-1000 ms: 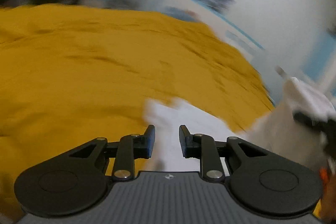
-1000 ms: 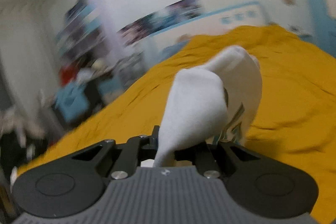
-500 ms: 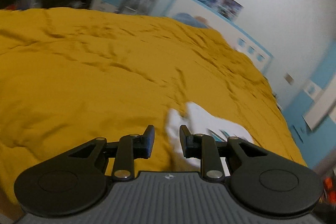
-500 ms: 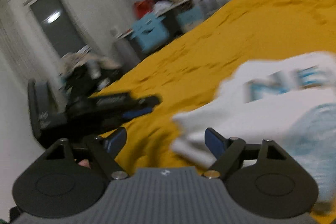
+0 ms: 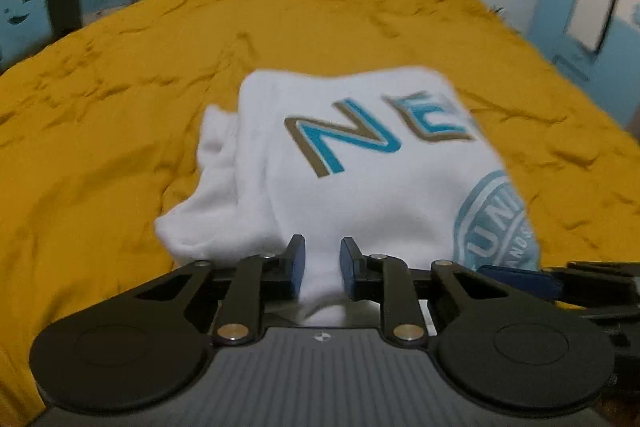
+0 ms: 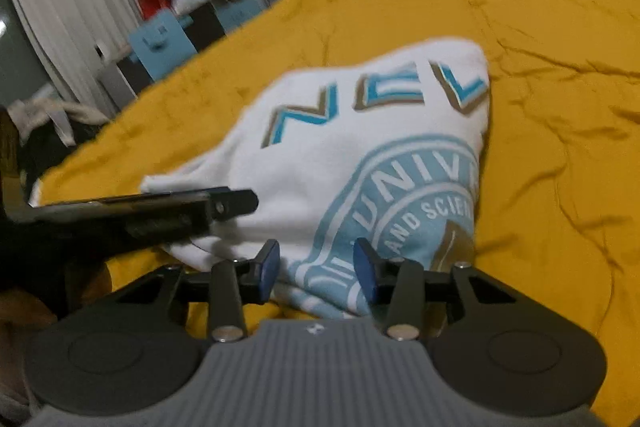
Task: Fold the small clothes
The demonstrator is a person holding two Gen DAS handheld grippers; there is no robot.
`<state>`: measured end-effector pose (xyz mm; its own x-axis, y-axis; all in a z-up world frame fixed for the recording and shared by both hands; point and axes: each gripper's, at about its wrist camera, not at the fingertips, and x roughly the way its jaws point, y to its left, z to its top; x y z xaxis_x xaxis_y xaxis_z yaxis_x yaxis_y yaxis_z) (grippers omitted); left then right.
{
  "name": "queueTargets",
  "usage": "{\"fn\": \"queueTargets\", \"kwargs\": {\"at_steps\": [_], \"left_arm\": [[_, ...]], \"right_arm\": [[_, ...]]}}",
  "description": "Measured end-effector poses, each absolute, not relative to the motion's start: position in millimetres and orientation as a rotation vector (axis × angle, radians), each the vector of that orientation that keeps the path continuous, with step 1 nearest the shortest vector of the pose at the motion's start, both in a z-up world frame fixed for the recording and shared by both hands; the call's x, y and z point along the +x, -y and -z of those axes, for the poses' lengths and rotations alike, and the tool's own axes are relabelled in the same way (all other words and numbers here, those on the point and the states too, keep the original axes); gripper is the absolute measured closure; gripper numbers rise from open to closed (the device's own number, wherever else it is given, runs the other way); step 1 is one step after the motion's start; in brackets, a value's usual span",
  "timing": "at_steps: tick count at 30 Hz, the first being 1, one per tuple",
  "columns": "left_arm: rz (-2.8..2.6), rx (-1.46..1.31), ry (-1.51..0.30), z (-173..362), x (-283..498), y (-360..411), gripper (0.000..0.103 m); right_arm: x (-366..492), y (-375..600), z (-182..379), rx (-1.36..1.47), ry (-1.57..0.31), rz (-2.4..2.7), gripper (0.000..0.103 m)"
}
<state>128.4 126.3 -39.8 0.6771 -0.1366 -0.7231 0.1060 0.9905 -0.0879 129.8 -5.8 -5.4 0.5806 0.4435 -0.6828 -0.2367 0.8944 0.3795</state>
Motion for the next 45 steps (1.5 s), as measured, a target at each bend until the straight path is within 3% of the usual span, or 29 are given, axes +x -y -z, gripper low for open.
{"fn": "queueTargets", "kwargs": {"at_steps": [7,12,17,22,24,29,32,45], "left_arm": [[0.090,-0.113,-0.889,37,129,-137,0.081],[0.077,-0.070,-0.842,29,122,-131,0.081],[0.041,-0.048,-0.835,11,113,-123,0.081],[0.056,-0.046,-0.875,-8,92,-116,0.066],[0.051,-0.054,-0.860,-16,78,-113,0.043],[-0.003,-0.026,-0.846,-34,52,-96,0.039],[0.006,-0.038,-0.848,-43,41,-87,0.023],[-0.007,-0.053,-0.832,-52,18,-64,0.025]], "right_arm": [[117,21,6,0.257,-0.939,-0.397,0.072],[102,51,-1,0.427,-0.866,-0.437,0.053],[98,57,-25,0.407,-0.908,-0.349,0.049],[90,58,-56,0.379,-0.935,-0.281,0.034],[79,56,-63,0.329,-0.944,-0.252,0.026],[56,57,-64,0.275,-0.993,-0.231,0.022],[49,59,-59,0.257,-1.044,-0.210,0.022],[18,66,-72,0.216,-0.997,-0.220,0.022]]}}
